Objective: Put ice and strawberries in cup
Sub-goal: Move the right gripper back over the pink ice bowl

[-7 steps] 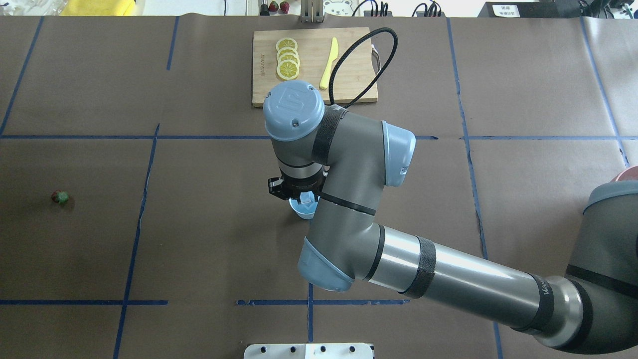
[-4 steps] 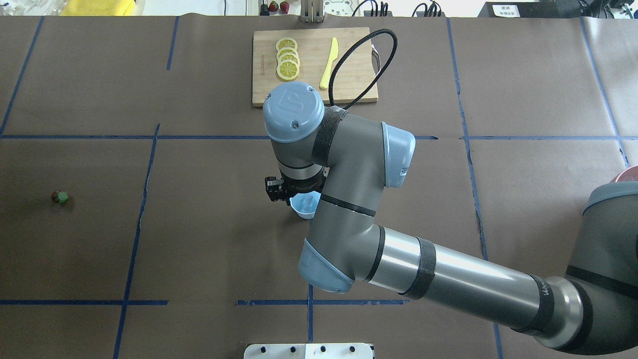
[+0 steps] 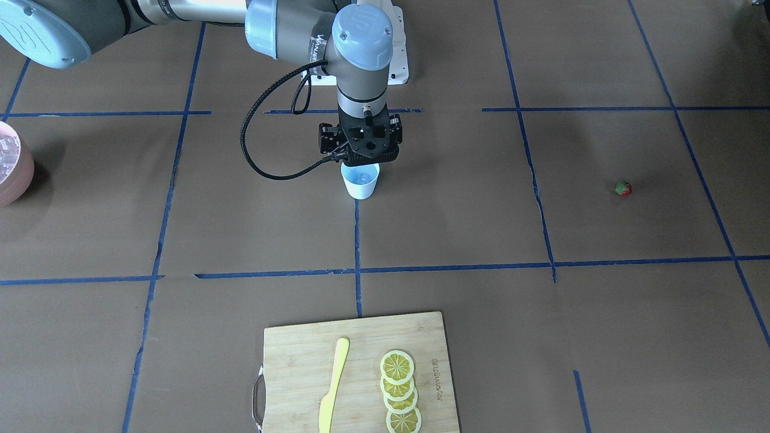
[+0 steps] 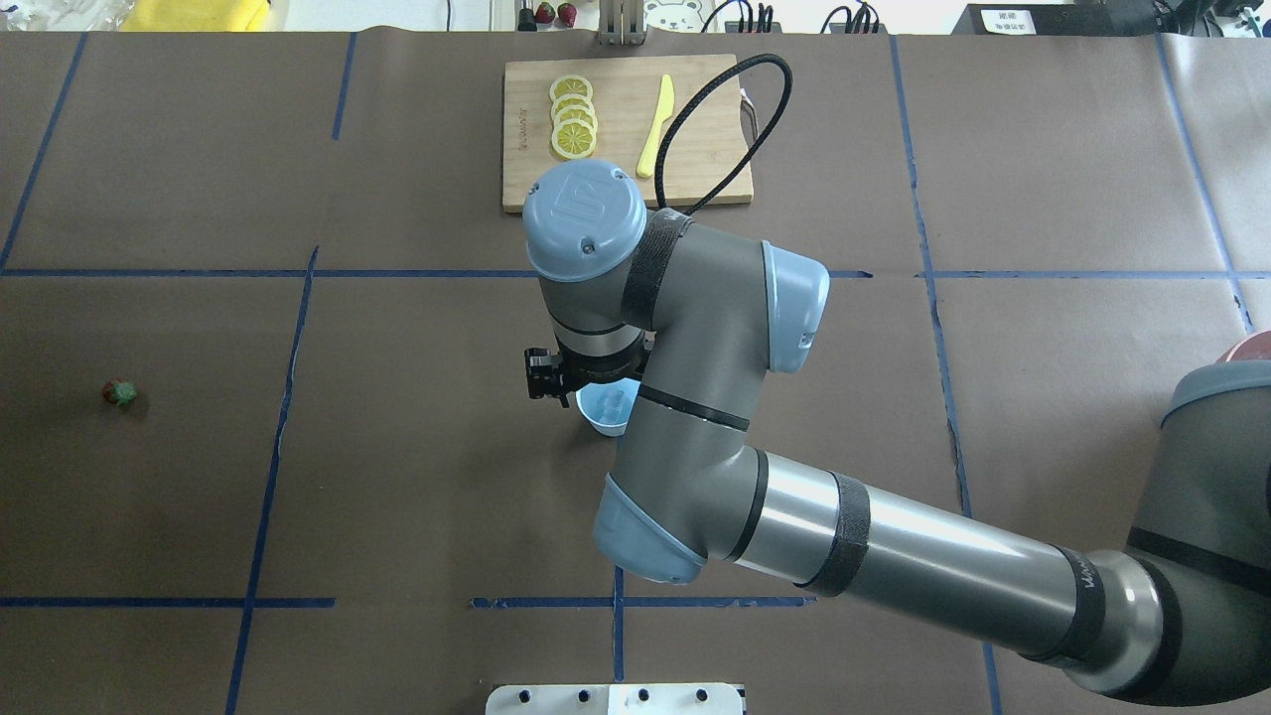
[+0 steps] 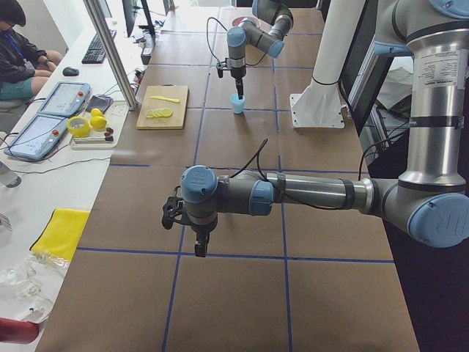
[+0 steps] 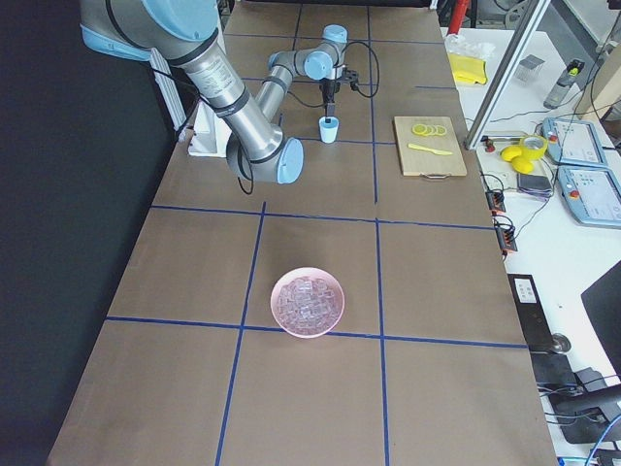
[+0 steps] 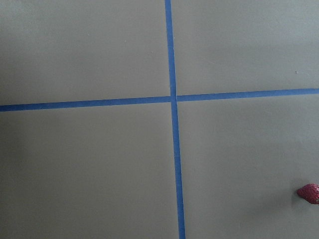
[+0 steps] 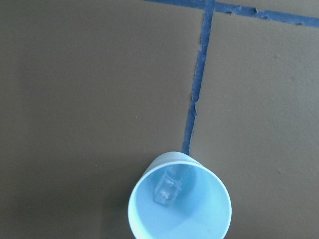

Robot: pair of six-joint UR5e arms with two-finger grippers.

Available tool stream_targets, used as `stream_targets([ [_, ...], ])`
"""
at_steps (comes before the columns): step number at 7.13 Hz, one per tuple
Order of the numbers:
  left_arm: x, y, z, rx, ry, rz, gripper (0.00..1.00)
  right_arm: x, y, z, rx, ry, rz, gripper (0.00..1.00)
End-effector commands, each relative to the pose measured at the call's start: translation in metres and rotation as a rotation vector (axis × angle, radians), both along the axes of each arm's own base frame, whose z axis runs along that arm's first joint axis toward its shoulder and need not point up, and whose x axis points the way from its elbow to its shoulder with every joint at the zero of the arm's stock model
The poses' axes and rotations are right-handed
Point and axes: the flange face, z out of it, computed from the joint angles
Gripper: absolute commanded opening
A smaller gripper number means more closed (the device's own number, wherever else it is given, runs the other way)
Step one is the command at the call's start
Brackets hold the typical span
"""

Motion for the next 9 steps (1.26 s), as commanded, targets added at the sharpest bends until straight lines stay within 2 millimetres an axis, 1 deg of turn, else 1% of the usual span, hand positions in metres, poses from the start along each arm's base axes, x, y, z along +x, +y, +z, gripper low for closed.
stream_targets([
  [1,0.000,-0.001,-0.002,0.002,0.000,-0.001,1.00,0.033,-0.013,-0.007,0.002,-0.022,0.030,0.99],
  [2,0.000,0.000,-0.001,0.000,0.000,-0.001,1.00,0.073,-0.001,0.006,0.008,-0.017,0.031,0.99],
  [3,0.000,-0.001,-0.002,0.002,0.000,-0.001,1.00,0.116,0.009,0.033,0.014,-0.022,0.047,0.99],
  [4,0.000,-0.001,-0.003,0.005,0.000,-0.001,1.00,0.165,0.014,0.063,0.069,-0.024,0.029,0.99],
  [5,0.000,-0.003,-0.005,0.007,0.000,-0.002,1.00,0.200,0.013,0.095,0.120,0.001,-0.005,0.99],
  [6,0.000,-0.003,-0.005,0.007,0.000,-0.002,1.00,0.232,0.007,0.126,0.136,0.033,-0.009,0.99],
  [7,0.000,-0.003,-0.005,0.009,0.000,-0.001,1.00,0.262,0.008,0.153,0.166,0.064,-0.033,0.99],
  [8,0.000,-0.003,-0.006,0.011,0.000,-0.001,1.00,0.286,0.011,0.172,0.187,0.088,-0.058,0.99],
  [9,0.000,-0.003,-0.005,0.009,0.000,-0.001,1.00,0.316,0.016,0.193,0.202,0.114,-0.076,0.99],
])
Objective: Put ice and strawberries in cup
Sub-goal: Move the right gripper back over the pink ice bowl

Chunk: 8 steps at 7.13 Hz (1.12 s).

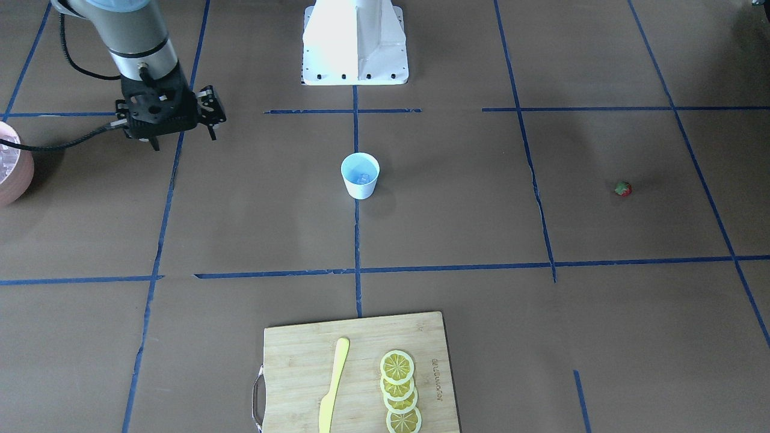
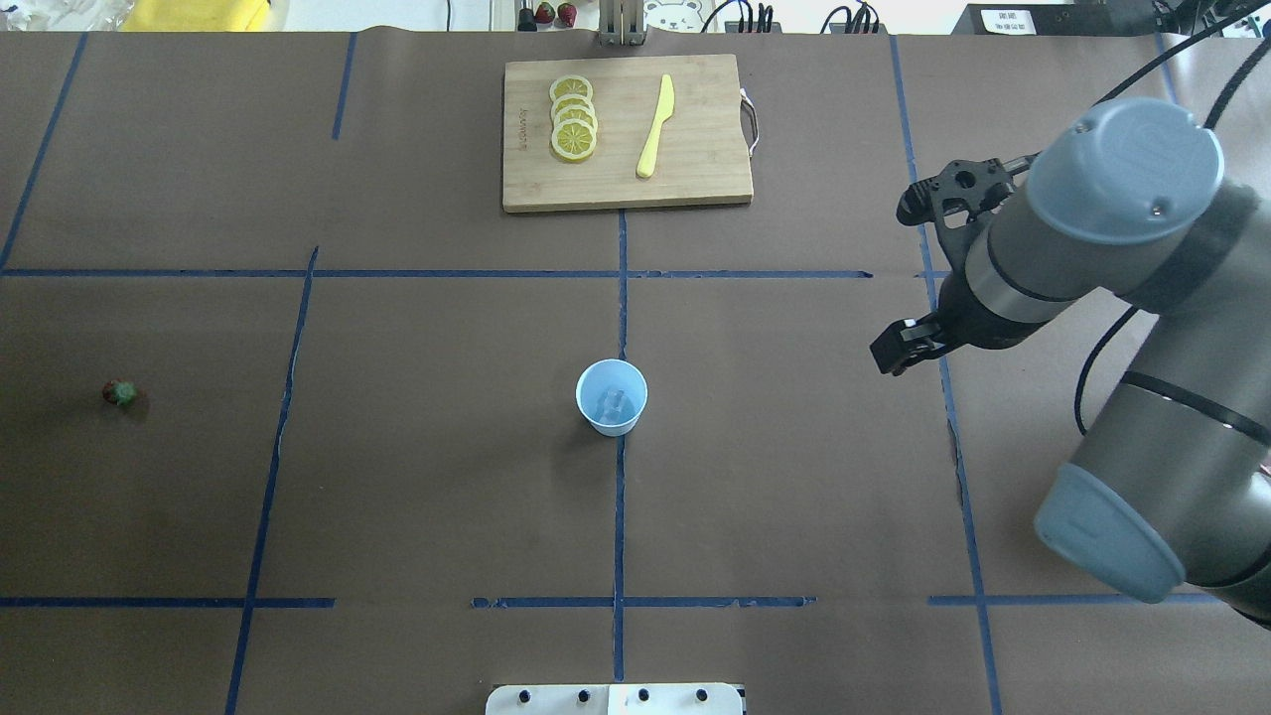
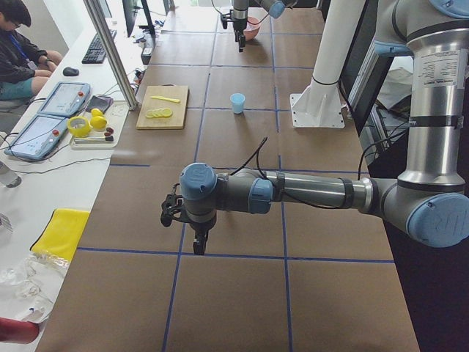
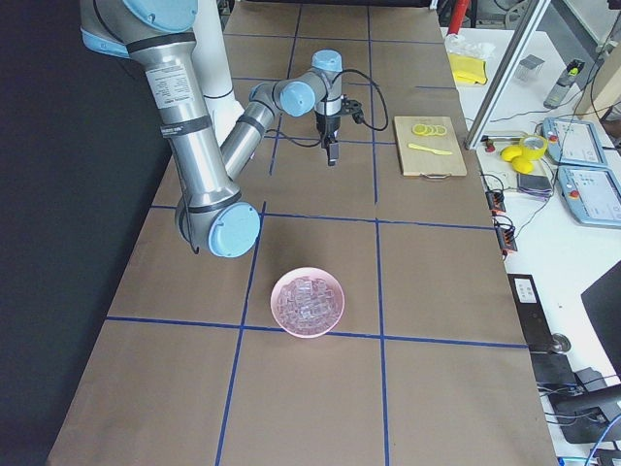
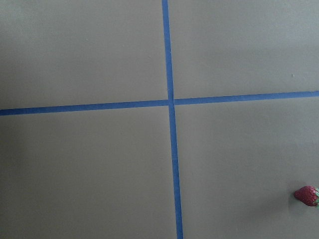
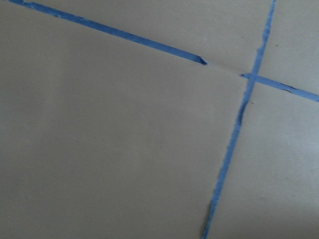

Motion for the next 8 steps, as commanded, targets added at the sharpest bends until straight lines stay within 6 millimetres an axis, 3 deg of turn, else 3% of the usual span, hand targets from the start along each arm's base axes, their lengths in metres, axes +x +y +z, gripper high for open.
stream_targets([
  [1,0.000,0.000,0.000,0.000,0.000,0.000,1.00,0.061,0.003,0.045,0.030,0.056,-0.054,0.99],
  [4,0.000,0.000,-0.002,0.004,0.000,0.000,1.00,0.164,-0.001,0.126,0.058,0.106,-0.182,1.00],
  [5,0.000,0.000,-0.004,0.009,0.000,0.000,1.00,0.175,0.006,0.152,0.065,0.107,-0.202,1.00],
  [7,0.000,-0.001,-0.004,0.009,0.000,0.000,1.00,0.188,0.014,0.234,0.105,0.003,-0.185,0.99],
  [8,0.000,-0.001,-0.006,0.012,0.000,0.000,1.00,0.201,0.015,0.243,0.130,-0.036,-0.161,0.99],
])
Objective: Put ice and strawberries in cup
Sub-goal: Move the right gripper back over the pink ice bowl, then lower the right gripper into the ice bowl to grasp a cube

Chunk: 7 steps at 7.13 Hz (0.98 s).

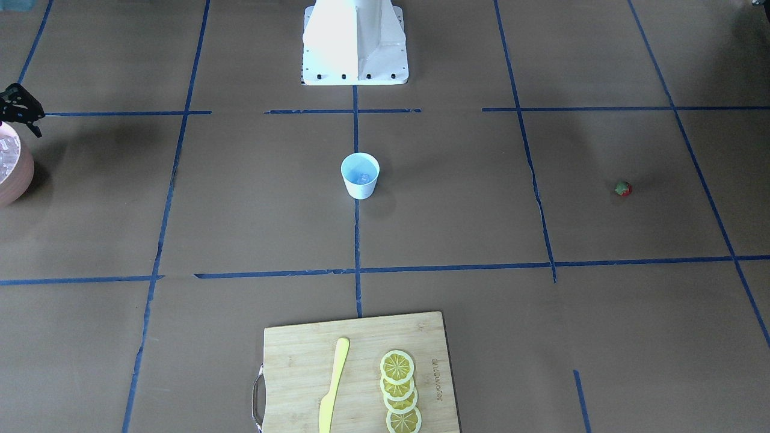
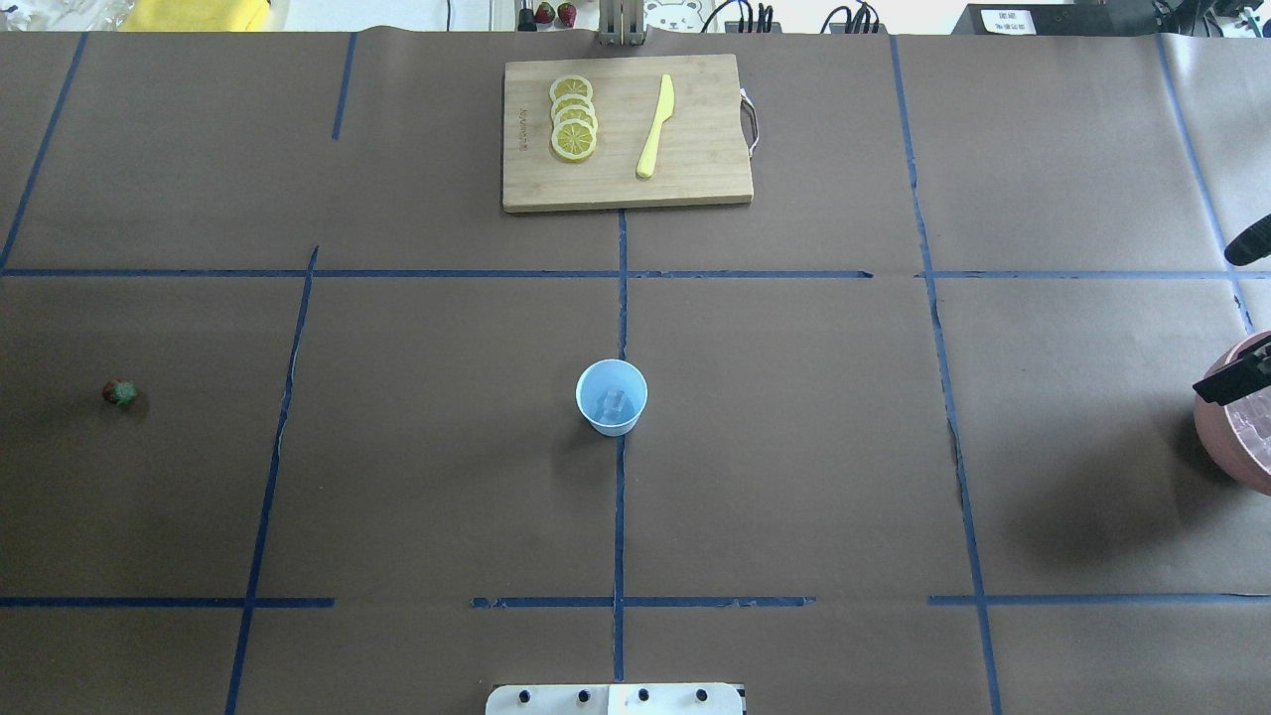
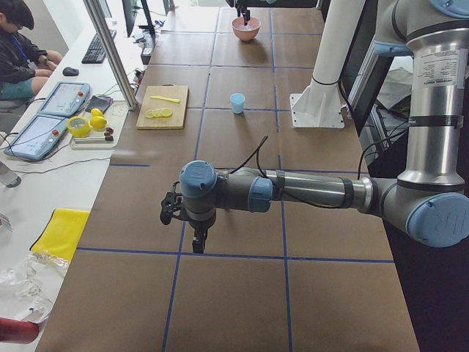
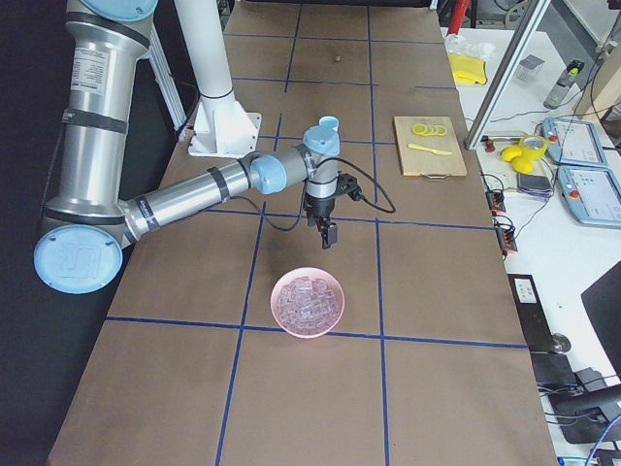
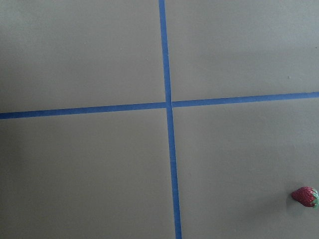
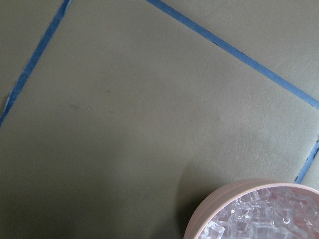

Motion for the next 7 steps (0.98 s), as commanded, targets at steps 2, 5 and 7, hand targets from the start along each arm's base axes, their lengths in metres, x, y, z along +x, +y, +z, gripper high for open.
stream_targets([
  [2,0.000,0.000,-0.002,0.004,0.000,0.000,1.00,0.033,0.013,0.067,0.016,-0.022,-0.021,0.99],
  [5,0.000,0.000,-0.003,0.007,0.000,0.000,1.00,0.052,0.013,0.106,0.002,0.010,-0.050,0.99],
  [7,0.000,0.000,-0.003,0.007,0.000,0.000,1.00,0.053,0.013,0.120,-0.015,0.026,-0.055,0.99],
])
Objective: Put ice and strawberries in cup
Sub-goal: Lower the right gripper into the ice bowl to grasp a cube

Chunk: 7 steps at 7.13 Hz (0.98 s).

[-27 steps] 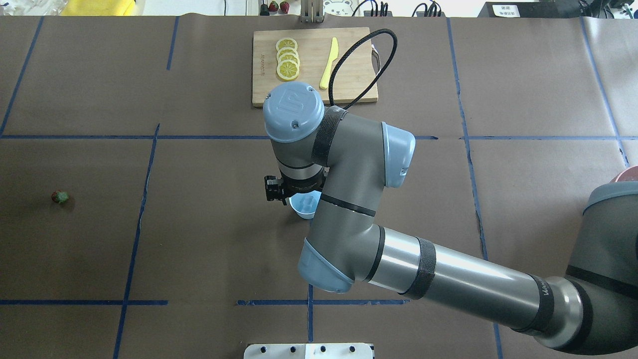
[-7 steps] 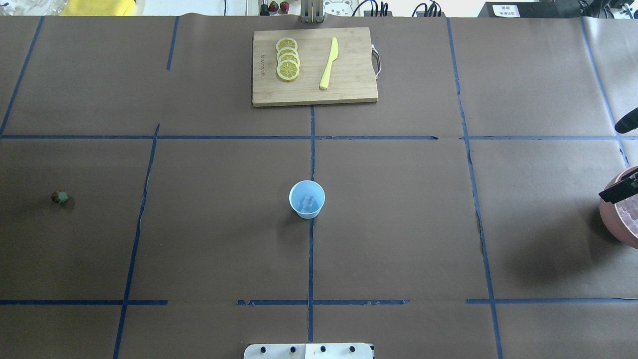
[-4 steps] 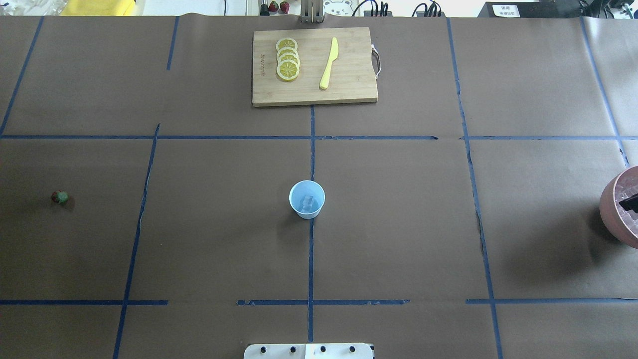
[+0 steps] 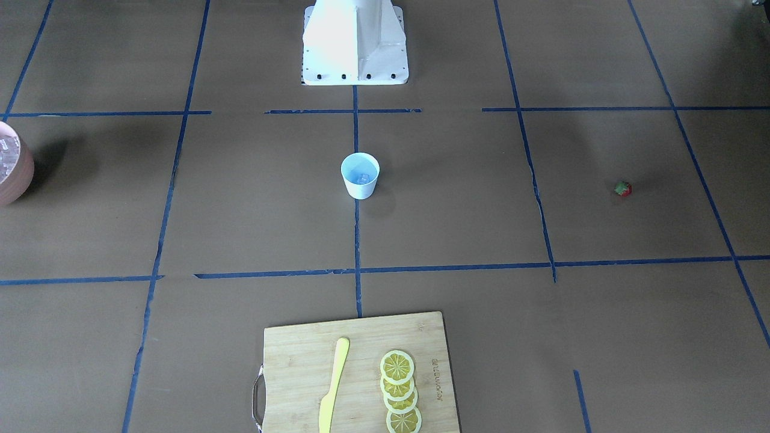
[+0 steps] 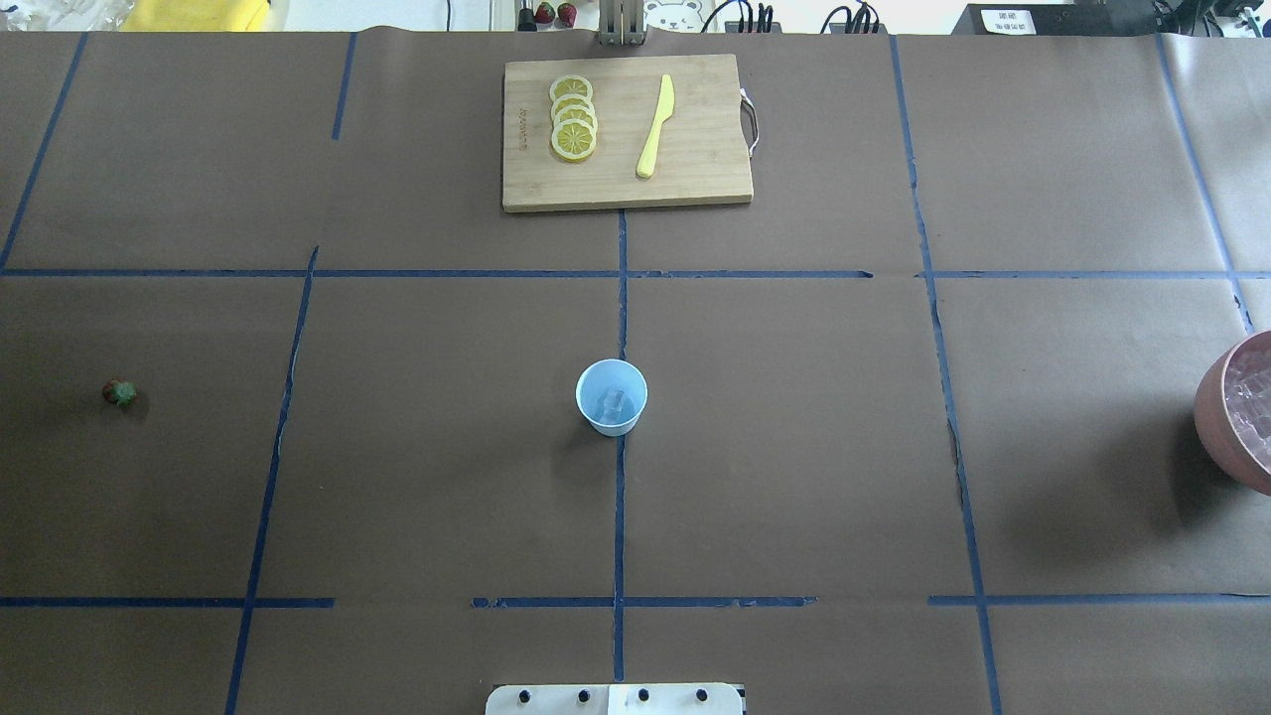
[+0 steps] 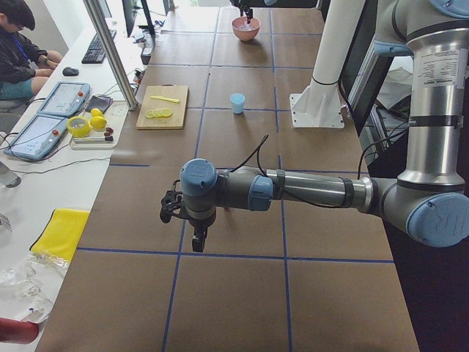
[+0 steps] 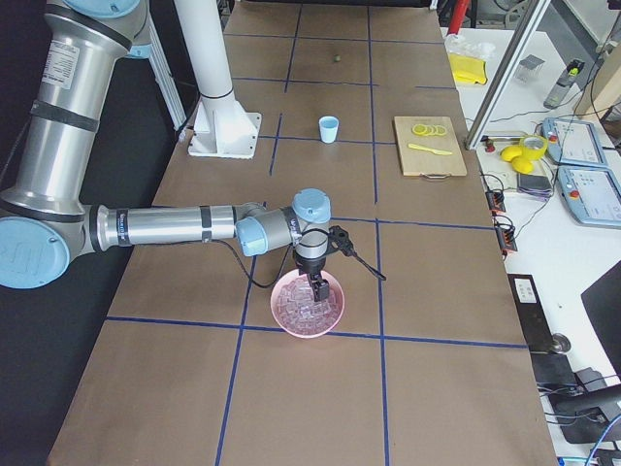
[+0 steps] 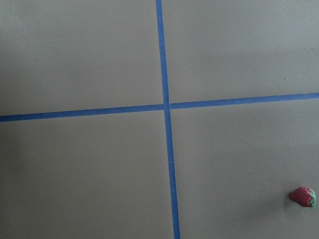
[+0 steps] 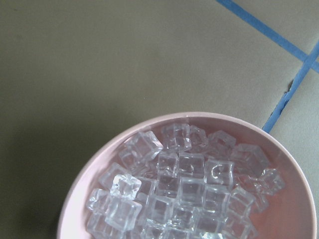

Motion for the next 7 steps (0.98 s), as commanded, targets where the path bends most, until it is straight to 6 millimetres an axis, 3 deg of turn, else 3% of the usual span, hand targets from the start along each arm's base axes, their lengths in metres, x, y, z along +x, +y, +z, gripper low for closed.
stream_targets([
  [1,0.000,0.000,-0.001,0.002,0.000,0.000,1.00,0.001,0.000,0.017,-0.022,0.017,-0.004,0.98],
  [4,0.000,0.000,-0.004,0.009,0.000,0.000,1.00,0.001,-0.001,0.036,-0.030,0.040,-0.027,0.97],
  [7,0.000,0.000,-0.009,0.019,0.000,0.000,1.00,0.000,-0.001,0.048,-0.043,0.048,-0.041,0.90],
])
